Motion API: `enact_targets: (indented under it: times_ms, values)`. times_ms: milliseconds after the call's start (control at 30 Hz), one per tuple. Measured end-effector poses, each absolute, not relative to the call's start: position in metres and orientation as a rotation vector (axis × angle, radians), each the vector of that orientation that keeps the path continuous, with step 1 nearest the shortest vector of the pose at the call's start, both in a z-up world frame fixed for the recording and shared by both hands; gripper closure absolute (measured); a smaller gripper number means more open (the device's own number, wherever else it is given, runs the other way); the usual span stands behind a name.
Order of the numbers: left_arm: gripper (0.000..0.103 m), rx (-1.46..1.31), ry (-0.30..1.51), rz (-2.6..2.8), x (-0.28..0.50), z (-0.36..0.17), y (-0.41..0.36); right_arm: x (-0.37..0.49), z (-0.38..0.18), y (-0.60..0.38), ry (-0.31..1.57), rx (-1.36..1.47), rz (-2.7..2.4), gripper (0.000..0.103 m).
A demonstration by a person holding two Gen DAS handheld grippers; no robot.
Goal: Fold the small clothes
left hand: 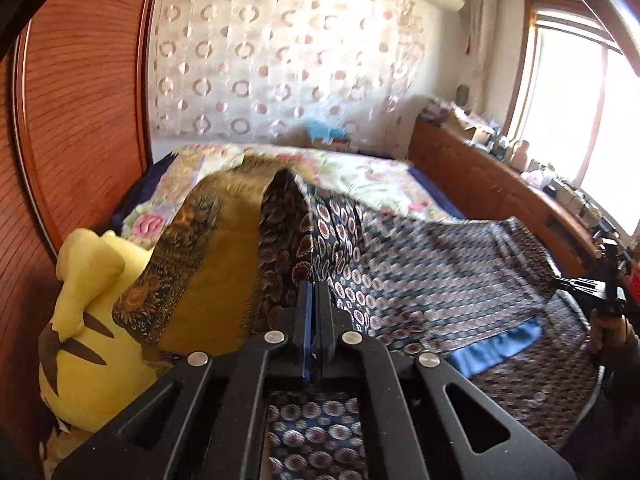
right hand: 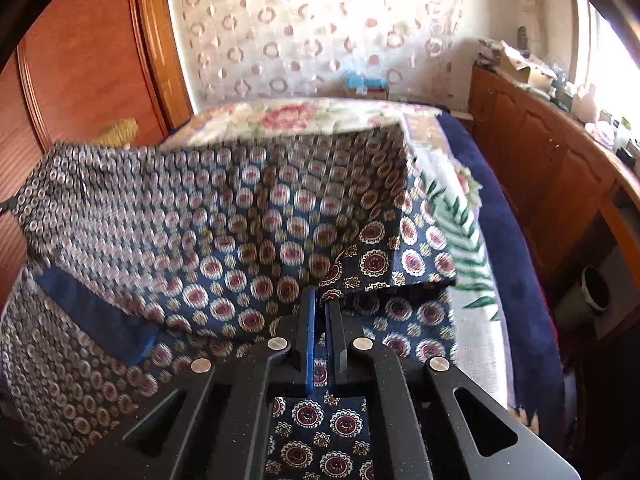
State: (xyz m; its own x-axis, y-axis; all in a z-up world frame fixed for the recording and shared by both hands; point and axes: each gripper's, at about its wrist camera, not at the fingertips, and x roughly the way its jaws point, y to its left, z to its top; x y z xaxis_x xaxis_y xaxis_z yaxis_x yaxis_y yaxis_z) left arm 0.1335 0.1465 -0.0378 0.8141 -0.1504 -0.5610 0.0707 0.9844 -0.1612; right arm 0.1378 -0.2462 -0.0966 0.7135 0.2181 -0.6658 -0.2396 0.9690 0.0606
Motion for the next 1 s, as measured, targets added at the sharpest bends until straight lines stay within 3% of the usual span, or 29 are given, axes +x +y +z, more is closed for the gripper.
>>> enact_targets:
  times_ms: [300, 567, 1000]
  values:
    - [0.101, -0.184, 0.546, -0.193, 0.087, -0.017, 0.14, 0.084, -0.061, -0.259, 0.633, 0.021, 0.324, 0.1]
    - [0.101, -0.199, 0.588, -0.193, 0.05, -0.033, 0.139, 0.036, -0.041, -0.28, 0.581, 0.04, 0.34, 0.1]
    - [0.101, -0.183, 0.747, -0.074, 0.022, -0.095, 0.152, 0.002, -0.077, -0.289, 0.715, 0.022, 0.278, 0.1]
